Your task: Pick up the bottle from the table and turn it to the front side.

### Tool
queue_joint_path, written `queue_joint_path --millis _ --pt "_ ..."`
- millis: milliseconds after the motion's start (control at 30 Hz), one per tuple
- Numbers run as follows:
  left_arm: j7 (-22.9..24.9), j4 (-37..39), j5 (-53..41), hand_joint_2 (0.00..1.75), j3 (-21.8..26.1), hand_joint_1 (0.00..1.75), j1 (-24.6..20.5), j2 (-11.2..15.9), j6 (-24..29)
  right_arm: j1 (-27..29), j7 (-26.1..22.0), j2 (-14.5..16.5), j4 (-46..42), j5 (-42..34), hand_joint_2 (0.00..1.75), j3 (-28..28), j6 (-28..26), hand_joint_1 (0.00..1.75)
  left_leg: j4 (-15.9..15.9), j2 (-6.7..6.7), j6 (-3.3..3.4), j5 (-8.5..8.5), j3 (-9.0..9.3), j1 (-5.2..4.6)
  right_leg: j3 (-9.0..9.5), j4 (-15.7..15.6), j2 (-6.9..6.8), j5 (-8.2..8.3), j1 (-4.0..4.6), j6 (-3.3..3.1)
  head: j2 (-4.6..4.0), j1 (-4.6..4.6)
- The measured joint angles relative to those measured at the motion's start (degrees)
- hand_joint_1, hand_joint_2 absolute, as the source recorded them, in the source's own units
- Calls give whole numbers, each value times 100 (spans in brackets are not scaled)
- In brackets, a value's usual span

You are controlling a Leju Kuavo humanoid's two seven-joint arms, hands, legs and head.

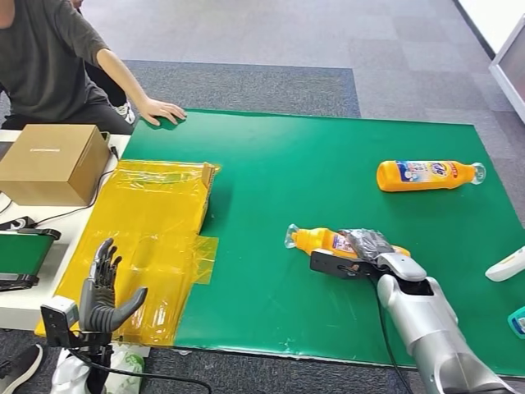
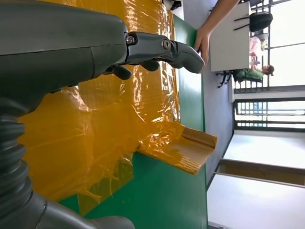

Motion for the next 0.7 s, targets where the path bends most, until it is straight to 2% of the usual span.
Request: queue_joint_path --millis 133,267,533,700 --pt "-2 -5 53 175 9 0 78 9 -156 726 -220 45 -1159 -767 175 106 -374 175 0 3 -7 -5 -7 -1 19 1 10 7 0 0 0 -1" --pt "-9 -25 73 175 1 0 92 -12 -363 1355 -210 216 -2238 -1021 175 331 -437 175 -1 3 -13 -4 -24 1 -1 4 7 -4 3 -11 1 -3" --pt "-15 -27 84 175 -7 0 87 -49 -504 1714 -275 320 -3070 -1176 175 510 -496 175 -3 3 -19 -8 -46 9 -22 5 7 -12 12 -19 0 0" --pt "9 -27 79 175 -157 0 5 -86 -984 1802 -620 660 -3342 -1617 175 822 -675 175 -3 4 -22 -6 -51 10 -32 5 7 -12 13 -20 0 -2"
